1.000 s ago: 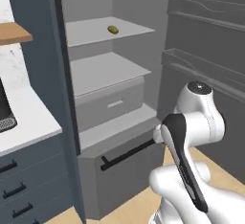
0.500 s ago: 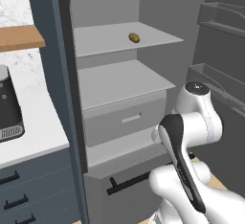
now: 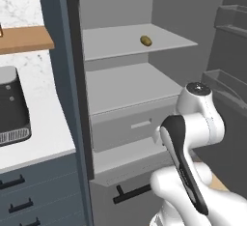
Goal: Place one potato and one steak in each tupperware on the nearby counter, to pack two identical lunches.
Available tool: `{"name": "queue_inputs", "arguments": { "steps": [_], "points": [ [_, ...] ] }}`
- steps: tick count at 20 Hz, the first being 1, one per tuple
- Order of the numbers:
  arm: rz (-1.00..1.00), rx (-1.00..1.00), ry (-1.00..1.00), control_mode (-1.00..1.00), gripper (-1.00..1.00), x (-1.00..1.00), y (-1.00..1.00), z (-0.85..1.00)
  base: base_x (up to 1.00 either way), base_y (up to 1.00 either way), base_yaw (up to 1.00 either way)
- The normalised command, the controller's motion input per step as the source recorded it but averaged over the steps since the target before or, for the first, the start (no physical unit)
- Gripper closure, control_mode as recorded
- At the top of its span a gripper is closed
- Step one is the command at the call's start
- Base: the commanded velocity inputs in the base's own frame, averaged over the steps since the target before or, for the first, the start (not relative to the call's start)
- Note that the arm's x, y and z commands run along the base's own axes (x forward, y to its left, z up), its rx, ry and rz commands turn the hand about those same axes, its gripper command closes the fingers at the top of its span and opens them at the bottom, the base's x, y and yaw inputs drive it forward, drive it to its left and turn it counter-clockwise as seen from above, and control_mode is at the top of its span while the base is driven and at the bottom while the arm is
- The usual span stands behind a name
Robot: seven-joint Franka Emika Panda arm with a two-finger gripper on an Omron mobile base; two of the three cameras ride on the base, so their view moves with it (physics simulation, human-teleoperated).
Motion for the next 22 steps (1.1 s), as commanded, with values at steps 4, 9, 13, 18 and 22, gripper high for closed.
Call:
{"name": "queue_inputs", "arguments": {
  "steps": [4, 9, 13, 18, 22],
  "points": [
    [0.00, 0.00, 0.00, 1.00, -1.00, 0.00, 0.00, 0.00, 0.39, 0.00, 0.05],
    [0.00, 0.00, 0.00, 1.00, -1.00, 0.00, 0.00, 0.00, 0.03, -0.01, 0.11],
    [0.09, -0.02, -0.16, -1.00, -1.00, 0.07, 0.00, 0.26, 0.02, 0.00, 0.03],
    [0.10, -0.03, -0.16, -1.00, -1.00, 0.06, 0.00, 0.33, 0.00, 0.00, 0.00],
    [0.04, -0.03, -0.36, -1.00, -1.00, 0.00, 0.00, 0.60, 0.00, 0.00, 0.00]
  ]
}}
